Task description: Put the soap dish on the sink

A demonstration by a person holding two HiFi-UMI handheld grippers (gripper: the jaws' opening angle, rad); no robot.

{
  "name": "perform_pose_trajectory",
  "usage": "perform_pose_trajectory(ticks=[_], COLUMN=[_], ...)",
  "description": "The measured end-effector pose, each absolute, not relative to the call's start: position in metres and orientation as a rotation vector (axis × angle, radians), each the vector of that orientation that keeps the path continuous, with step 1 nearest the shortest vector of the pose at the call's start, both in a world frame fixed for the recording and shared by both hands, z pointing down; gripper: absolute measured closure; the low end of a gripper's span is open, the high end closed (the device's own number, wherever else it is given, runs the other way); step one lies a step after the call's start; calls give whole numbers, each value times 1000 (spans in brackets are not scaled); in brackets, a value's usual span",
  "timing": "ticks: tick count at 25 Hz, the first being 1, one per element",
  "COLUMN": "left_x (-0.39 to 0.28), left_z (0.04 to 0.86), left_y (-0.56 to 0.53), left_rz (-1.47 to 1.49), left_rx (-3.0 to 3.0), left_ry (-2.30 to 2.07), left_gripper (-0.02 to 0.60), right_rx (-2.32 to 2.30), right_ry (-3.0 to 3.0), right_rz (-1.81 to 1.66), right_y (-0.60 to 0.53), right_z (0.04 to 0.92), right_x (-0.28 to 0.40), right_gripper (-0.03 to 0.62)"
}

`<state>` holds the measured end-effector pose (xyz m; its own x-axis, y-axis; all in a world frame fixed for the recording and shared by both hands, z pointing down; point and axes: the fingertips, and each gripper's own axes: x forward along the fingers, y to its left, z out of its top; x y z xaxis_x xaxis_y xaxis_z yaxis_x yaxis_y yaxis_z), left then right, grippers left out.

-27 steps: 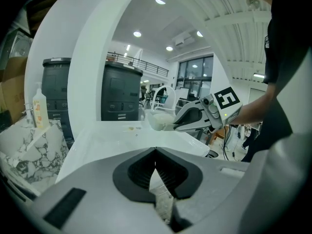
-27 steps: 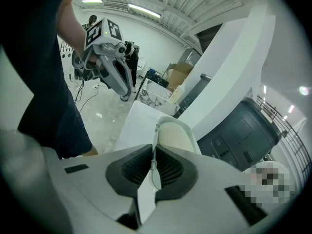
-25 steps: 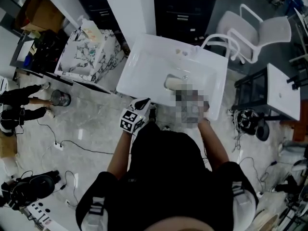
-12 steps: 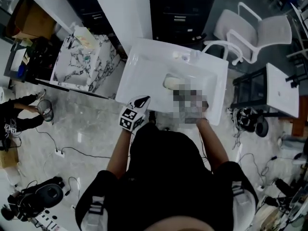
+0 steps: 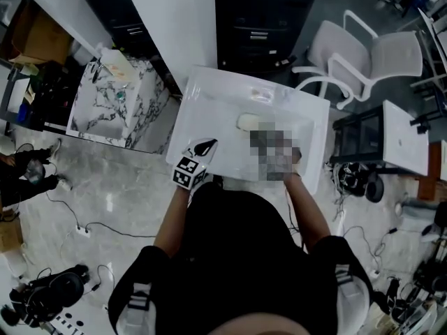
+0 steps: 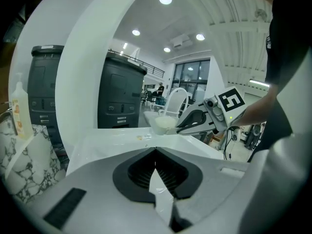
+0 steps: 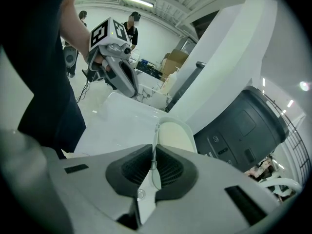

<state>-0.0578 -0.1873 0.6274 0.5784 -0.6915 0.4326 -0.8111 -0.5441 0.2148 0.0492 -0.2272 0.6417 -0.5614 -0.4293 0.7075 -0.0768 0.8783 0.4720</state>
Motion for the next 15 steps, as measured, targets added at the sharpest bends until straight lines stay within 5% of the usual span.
perform_pose_trajectory(ticks=[15], left_x=[-82], left_z=[636], left_y=[-247], left_rz=[399], left_rx=[2443], left_ry=[-1113], left_gripper=[581], right_rx=[416], right_ry=[-2098], right_rz=[-450], right_y=[-274], right_z=[651], right_x=[22], right_gripper=[582])
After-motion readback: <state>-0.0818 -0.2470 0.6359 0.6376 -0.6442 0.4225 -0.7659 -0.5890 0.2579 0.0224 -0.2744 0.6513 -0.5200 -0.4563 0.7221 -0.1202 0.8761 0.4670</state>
